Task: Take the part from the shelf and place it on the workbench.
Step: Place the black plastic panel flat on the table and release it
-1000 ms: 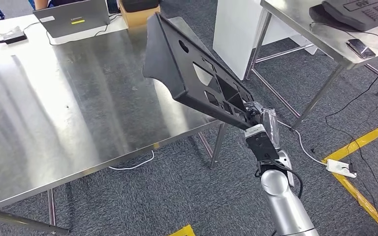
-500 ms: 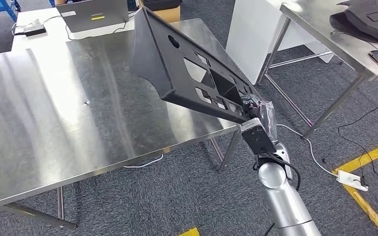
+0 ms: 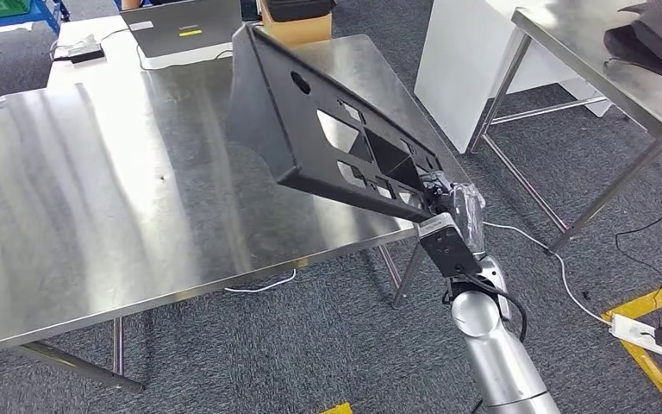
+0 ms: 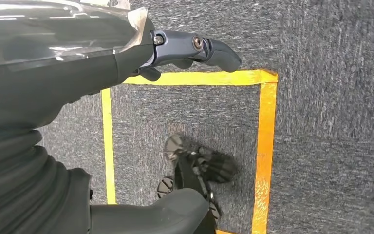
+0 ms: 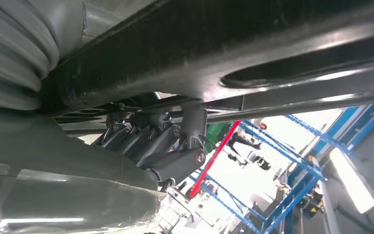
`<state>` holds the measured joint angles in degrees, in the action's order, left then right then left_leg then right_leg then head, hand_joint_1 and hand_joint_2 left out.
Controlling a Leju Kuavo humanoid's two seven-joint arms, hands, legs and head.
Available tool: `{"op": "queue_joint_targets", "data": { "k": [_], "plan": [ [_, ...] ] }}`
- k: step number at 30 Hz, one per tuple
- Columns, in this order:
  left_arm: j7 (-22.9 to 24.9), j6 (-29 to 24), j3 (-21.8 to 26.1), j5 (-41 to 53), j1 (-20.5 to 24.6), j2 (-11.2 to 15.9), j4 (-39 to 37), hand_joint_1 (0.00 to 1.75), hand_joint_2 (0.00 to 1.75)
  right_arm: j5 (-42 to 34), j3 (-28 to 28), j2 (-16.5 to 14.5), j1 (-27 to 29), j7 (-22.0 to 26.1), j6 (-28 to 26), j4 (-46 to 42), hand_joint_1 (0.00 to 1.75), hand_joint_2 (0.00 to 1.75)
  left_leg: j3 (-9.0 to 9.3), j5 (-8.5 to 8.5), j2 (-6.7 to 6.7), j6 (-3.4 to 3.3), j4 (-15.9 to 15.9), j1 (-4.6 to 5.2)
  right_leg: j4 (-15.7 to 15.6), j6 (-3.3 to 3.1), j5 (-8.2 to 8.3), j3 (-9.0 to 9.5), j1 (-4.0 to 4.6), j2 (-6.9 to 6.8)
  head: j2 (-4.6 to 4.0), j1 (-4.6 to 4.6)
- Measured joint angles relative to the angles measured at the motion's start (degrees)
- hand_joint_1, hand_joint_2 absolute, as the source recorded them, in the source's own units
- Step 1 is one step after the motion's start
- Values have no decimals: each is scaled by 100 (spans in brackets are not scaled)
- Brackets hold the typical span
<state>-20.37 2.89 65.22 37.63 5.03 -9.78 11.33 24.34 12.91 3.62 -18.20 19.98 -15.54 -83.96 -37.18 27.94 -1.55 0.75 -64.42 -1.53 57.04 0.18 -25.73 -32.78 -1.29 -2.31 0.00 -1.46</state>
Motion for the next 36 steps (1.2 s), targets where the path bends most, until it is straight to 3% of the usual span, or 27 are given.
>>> {"op": "queue_joint_targets", "data": {
  "k": [2, 6, 8, 10, 11, 12, 13, 15, 17, 20, 22, 23, 25, 27, 28, 29, 31, 32, 34, 36],
  "plan": [
    [0, 0, 0, 0, 8, 2, -1, 0, 175, 1, 1, 5, -4, 0, -1, -22, 175, 175, 272, -177, -94, -52, 534, 17, 11, 63, -28, 15, 42, -50, 0, 12],
    [-1, 0, 0, 1, 10, -5, -1, 0, 175, 2, 6, 21, -3, -4, -5, -58, 175, 175, 290, -230, 60, -240, 627, 65, 69, 200, -91, -1, 76, -115, 0, 50],
    [-1, 0, 0, 4, 11, -13, -1, 0, 175, 3, 6, 38, 8, -9, -10, -74, 175, 175, 312, -263, 135, -335, 658, 54, 520, 187, -327, -209, 61, 19, 0, 67],
    [1, -1, 0, 14, 12, -13, 0, 0, 175, 3, 6, 60, 53, -19, -17, -80, 175, 175, 308, -265, 226, -376, 656, 64, 1318, 148, -649, -575, 47, 149, 0, 86],
    [3, -3, 0, 24, 9, -12, 0, 0, 175, 3, 5, 73, 90, -28, -22, -80, 175, 175, 307, -264, 285, -378, 654, 69, 1623, 157, -738, -728, 45, 176, 0, 92],
    [7, -5, 0, 36, 4, -12, -1, 0, 175, 3, 4, 85, 129, -37, -28, -80, 175, 175, 308, -264, 347, -378, 652, 75, 1723, 184, -738, -783, 45, 191, 0, 94],
    [13, -9, 0, 48, 0, -13, -1, 0, 175, 4, 3, 96, 166, -43, -34, -84, 175, 175, 311, -264, 410, -377, 651, 79, 1590, 221, -647, -723, 46, 206, 0, 96],
    [34, -20, 0, 66, -3, -14, -1, 0, 175, 7, 2, 117, 212, -48, -41, -103, 175, 175, 322, -263, 525, -368, 648, 80, 768, 281, -314, -332, 33, 296, 0, 99],
    [64, -45, 0, 75, -5, -14, -1, 0, 175, 6, 1, 135, 249, -49, -54, -123, 175, 175, 315, -261, 611, -326, 643, 97, 128, 260, -107, -18, 37, 402, 0, 98],
    [130, -93, -1, 105, -36, -12, -1, 0, 175, -8, -6, 152, 348, -55, -89, -133, 175, 175, 284, -271, 692, -232, 654, 91, 26, 152, -76, 40, 60, 367, 0, 90],
    [173, -112, -2, 130, -66, -7, -1, 0, 175, -16, -12, 158, 410, -57, -108, -143, 175, 175, 230, -184, 584, -171, 543, 81, 1, 66, -54, 58, 28, 302, 0, 76],
    [187, -114, -2, 134, -71, -4, -1, 0, 175, -19, -15, 158, 443, -56, -114, -151, 175, 175, 138, -53, 473, -145, 338, 81, -14, 16, -47, 69, 8, 264, 0, 62],
    [195, -114, -3, 141, -74, 1, -1, 0, 175, -26, -22, 161, 518, -55, -117, -162, 175, 175, -200, 318, 260, -102, -369, 73, -20, -53, -56, 78, 18, 178, 0, 36],
    [200, -114, -3, 141, -81, 6, -1, 0, 175, -32, -33, 166, 588, -55, -120, -163, 175, 175, -494, 501, 203, -67, -933, 55, -19, -71, -66, 79, 36, 84, 0, 36],
    [204, -114, -2, 144, -86, 8, -1, 0, 175, -34, -38, 167, 610, -55, -122, -163, 175, 175, -500, 435, 185, -61, -931, 48, -18, -73, -69, 80, 40, 39, 0, 34],
    [208, -114, -2, 153, -89, 11, -1, 0, 175, -34, -42, 168, 623, -55, -124, -163, 175, 175, -384, 272, 154, -66, -693, 42, -17, -68, -74, 85, 41, -3, 0, 35],
    [212, -113, -3, 174, -83, 21, 0, 0, 175, -34, -46, 170, 628, -55, -128, -169, 175, 175, 37, -81, -13, -112, 107, 58, -16, -49, -88, 101, 62, -78, 0, 33],
    [212, -113, -3, 181, -77, 26, 1, 0, 175, -34, -49, 172, 626, -55, -129, -172, 175, 175, 199, -180, -77, -144, 420, 75, -12, -27, -100, 106, 82, -113, 0, 40],
    [213, -109, -4, 187, -66, 34, 1, 0, 175, -34, -54, 176, 628, -55, -134, -176, 175, 175, 290, -199, -93, -198, 629, 115, -13, 21, -120, 112, 118, -187, 0, 53],
    [215, -105, -4, 199, -68, 36, 1, 0, 175, -22, -65, 180, 637, -58, -149, -193, 175, 175, 290, -231, 15, -261, 661, 111, -2, 85, -143, 109, 129, -240, 0, 58]
  ]
}}
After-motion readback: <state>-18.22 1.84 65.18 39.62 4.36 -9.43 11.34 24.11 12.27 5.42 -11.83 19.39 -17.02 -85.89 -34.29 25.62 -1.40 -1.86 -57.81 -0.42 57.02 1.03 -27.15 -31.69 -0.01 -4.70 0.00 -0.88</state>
